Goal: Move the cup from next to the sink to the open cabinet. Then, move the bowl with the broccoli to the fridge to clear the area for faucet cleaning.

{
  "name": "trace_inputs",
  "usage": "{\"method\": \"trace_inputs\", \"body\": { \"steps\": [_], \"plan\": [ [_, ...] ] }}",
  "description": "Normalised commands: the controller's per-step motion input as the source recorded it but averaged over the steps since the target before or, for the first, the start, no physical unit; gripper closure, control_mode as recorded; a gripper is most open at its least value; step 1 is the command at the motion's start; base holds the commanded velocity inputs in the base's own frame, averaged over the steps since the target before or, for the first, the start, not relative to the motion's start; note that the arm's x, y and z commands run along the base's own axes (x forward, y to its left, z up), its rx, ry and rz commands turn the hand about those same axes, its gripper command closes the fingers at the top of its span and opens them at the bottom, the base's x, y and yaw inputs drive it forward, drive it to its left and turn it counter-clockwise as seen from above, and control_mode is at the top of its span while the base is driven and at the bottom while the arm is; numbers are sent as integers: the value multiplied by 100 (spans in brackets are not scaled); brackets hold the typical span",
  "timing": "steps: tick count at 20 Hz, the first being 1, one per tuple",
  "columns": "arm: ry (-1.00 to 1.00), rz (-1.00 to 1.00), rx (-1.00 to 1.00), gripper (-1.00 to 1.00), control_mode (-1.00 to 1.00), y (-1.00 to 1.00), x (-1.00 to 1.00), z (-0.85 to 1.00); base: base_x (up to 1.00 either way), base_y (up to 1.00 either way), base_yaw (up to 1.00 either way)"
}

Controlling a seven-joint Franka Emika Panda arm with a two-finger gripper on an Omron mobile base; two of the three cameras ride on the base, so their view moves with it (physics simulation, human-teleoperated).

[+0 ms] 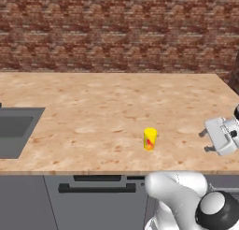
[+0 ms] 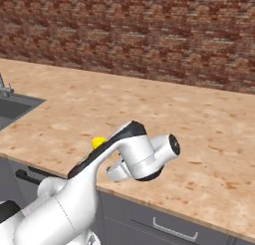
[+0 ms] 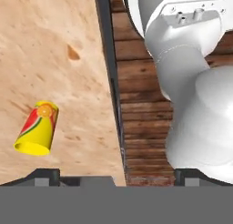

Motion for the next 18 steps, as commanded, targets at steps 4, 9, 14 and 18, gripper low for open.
{"method": "trace_inputs", "body": {
  "steps": [4,9,14,18],
  "plan": [
    [-4,0,21,-100,-100,38,89,-19,0,0,0],
    [3,-5,2,-100,-100,44,94,-3,0,0,0],
    [6,-1,0,-100,-100,3,21,-14,0,0,0],
    [1,0,0,-100,-100,0,-2,-30,0,0,0]
  ]
}}
